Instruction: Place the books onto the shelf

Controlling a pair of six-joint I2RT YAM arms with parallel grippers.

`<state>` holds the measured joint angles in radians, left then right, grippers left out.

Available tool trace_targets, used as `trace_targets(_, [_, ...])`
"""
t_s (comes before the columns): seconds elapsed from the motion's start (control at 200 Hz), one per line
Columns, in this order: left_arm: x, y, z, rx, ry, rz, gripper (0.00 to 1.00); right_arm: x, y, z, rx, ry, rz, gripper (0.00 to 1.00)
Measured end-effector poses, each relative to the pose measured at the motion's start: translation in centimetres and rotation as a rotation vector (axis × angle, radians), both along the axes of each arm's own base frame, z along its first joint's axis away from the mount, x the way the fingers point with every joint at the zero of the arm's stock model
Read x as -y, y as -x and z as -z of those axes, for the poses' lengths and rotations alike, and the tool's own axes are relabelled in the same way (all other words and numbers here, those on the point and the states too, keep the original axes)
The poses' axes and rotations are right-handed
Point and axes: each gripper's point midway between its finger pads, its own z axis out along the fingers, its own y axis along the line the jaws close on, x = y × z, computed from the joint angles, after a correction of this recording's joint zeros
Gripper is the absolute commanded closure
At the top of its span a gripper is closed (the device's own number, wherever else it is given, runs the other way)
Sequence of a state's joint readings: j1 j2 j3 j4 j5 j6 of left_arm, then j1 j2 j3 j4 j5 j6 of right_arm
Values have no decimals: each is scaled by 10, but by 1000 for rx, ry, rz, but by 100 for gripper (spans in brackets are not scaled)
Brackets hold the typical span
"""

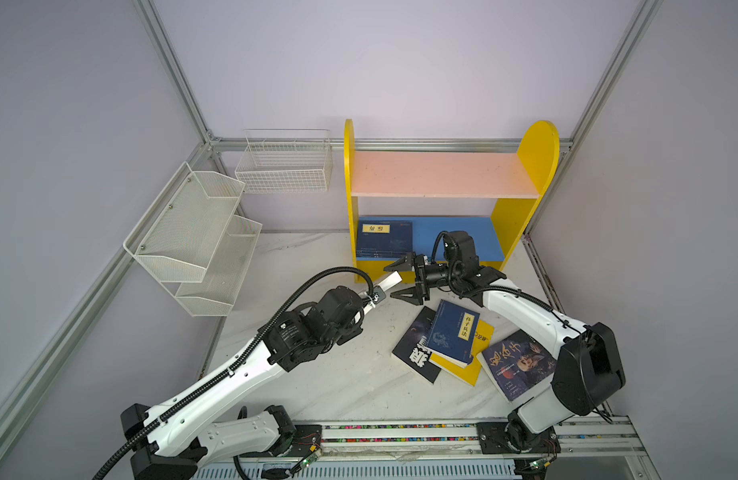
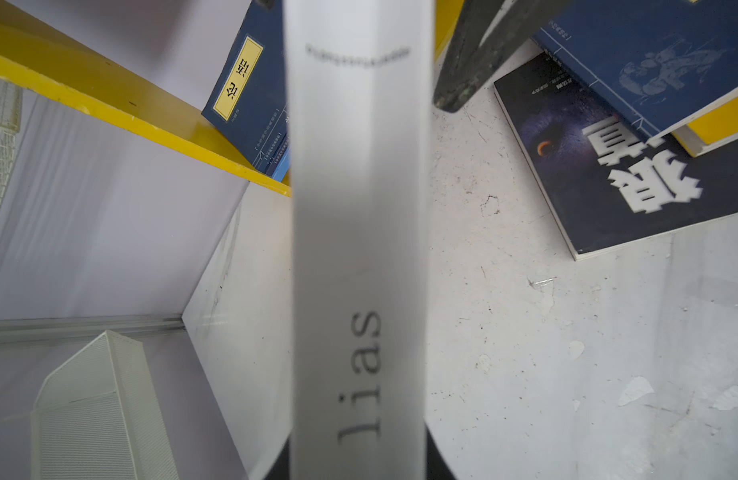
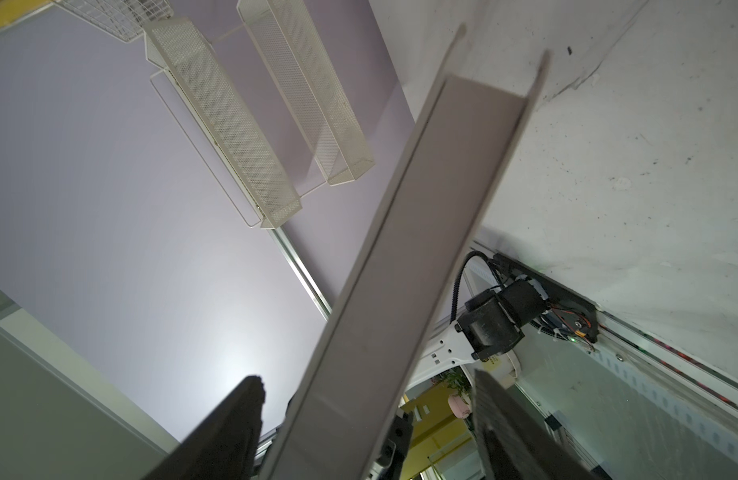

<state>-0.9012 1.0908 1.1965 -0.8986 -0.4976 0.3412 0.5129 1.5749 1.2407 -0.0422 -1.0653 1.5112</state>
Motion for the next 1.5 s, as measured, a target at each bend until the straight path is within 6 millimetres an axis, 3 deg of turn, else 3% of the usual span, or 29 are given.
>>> trace_targets(0.105, [7, -3, 2, 19, -37, 20, 80, 0, 3, 1, -1, -3, -16, 34])
trace_targets(0.29, [9, -5, -1, 58, -96, 54, 80, 1, 7, 3, -36, -6, -34, 72])
trace_targets(0.375, [9, -6, -2, 77, -134, 64, 77, 2, 10, 10, -92, 7, -39, 78])
trace_targets(0.425, [9, -7, -1, 77, -143, 66, 69, 3, 10, 12, -104, 13, -37, 83])
trace_targets(0.565, [16, -10, -6, 91, -82, 48, 33, 2, 8, 11, -68, 10, -38, 91])
trace_targets(0.625, [19, -13, -12, 108, -39, 33, 24, 2, 9, 13, -62, 14, -35, 100])
trace_targets(0.755, [21, -10, -18, 113, 52, 21, 7, 7, 13, 18, -62, 29, -10, 100])
trace_targets(0.86, [23, -3, -26, 98, 141, 26, 0, 10, 13, 15, -41, 35, 13, 100])
trace_targets(1.03, [19, 1, -27, 23, 273, -4, 0, 14, 9, 8, 18, 43, 56, 100])
trace_targets(1.2, [2, -19, -39, -49, 523, -114, 0, 25, 2, 9, 101, 137, 122, 100])
trace_targets(1.36, [1, -38, -89, -82, 857, -132, 0, 43, 3, -14, 244, 223, 176, 100])
trace_targets(1.495, [-3, -56, -136, -98, 1098, -103, 0, 58, 16, -55, 388, 226, 203, 100])
